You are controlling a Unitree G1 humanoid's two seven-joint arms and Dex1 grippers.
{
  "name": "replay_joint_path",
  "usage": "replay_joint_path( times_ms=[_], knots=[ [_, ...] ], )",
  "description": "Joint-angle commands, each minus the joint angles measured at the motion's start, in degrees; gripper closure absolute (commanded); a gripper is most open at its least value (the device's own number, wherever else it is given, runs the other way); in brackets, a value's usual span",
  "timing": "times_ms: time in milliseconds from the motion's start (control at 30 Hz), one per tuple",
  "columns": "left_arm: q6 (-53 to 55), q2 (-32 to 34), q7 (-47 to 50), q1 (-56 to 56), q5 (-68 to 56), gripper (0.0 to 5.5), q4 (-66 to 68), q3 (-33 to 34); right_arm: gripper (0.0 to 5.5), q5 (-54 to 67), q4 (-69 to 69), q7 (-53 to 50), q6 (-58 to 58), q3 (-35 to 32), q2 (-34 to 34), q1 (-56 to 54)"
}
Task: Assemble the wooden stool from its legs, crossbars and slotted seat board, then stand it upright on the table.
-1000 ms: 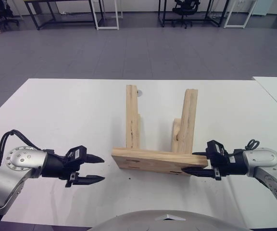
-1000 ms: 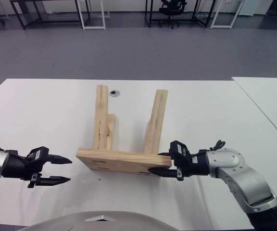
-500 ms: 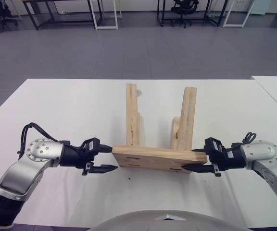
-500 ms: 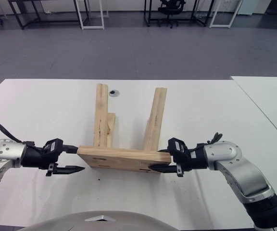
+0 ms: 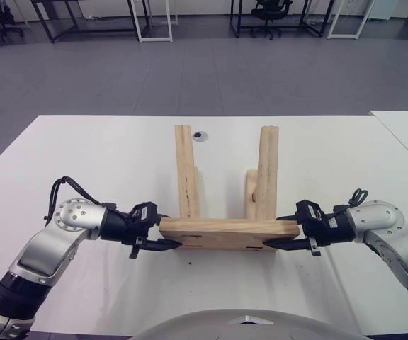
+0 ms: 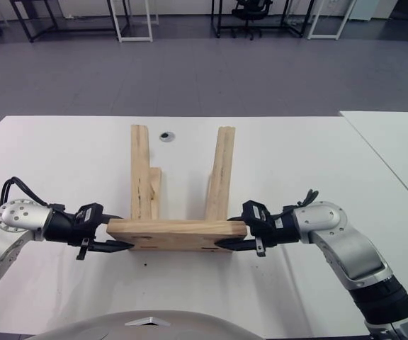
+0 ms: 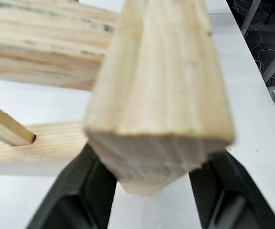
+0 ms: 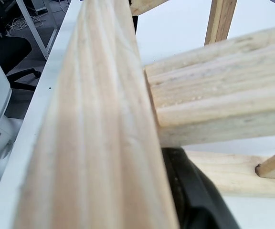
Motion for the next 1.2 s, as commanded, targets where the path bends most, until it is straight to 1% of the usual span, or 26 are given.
replay_joint_path(
  times_ms=[33, 200, 233, 300, 367, 467, 600, 667, 700, 833, 900, 933, 1200],
  knots=[
    [0.18, 0.17, -0.53, 0.13, -0.25, 3.98, -0.60, 0.21, 3.93, -0.39, 0.90, 0.31, 0.41, 0.71, 0.34, -0.93],
    [-1.75, 0.33, -0.41, 0.48, 1.15, 4.01, 0.26, 0.07, 3.93, -0.01, 1.71, -0.38, 0.75, -0.44, 0.32, -0.88],
    [-2.37, 0.41, -0.39, 0.91, 1.56, 4.03, 0.52, 0.05, 3.53, 0.09, 2.21, -0.44, 1.06, -0.72, 0.14, -0.72],
    [-3.53, 0.16, -0.08, 1.51, 2.00, 4.05, 0.82, 0.11, 3.17, -0.16, 2.81, -0.83, 1.03, -0.90, 0.25, -0.40],
    [-3.47, -0.75, 0.64, 1.05, 1.16, 4.07, 0.37, 0.35, 2.96, -0.45, 3.11, -1.61, 0.81, -0.95, 0.99, -0.75],
    [-3.29, -1.25, 0.95, 0.55, 0.49, 4.08, -0.05, 0.60, 2.96, -0.60, 3.67, -2.15, 0.10, -1.31, 1.49, -1.39],
    [-4.73, -0.72, 0.17, 1.10, 1.67, 4.08, 0.81, 0.34, 2.21, -1.06, 4.46, -1.84, -0.69, -1.58, 1.24, -1.03],
    [-5.15, -0.46, -0.14, 1.31, 1.95, 4.08, 0.99, 0.26, 1.75, -1.11, 4.93, -1.21, -0.94, -1.86, 0.50, -0.69],
    [-5.48, -0.39, -0.22, 1.32, 2.20, 4.09, 1.46, 0.29, 1.72, -0.99, 5.43, -0.47, -1.13, -2.32, -0.21, -0.58],
    [-6.02, -0.27, -0.39, 1.33, 2.08, 4.12, 2.14, 0.65, 1.72, -0.42, 5.78, 1.41, -1.18, -3.72, -2.00, -0.32],
    [-5.84, -0.23, -0.60, 1.51, 1.71, 4.12, 1.97, 0.73, 2.12, -0.07, 5.31, 2.20, -0.85, -4.03, -2.48, -0.06],
    [-5.81, -0.17, -0.71, 1.61, 1.62, 4.12, 1.91, 0.75, 2.12, 0.01, 5.15, 2.38, -0.75, -4.06, -2.56, 0.01],
    [-5.53, -0.02, -1.02, 1.38, 1.58, 4.12, 2.15, 0.78, 3.73, 0.31, 4.70, 2.72, -0.87, -3.46, -1.50, -0.16]
  ],
)
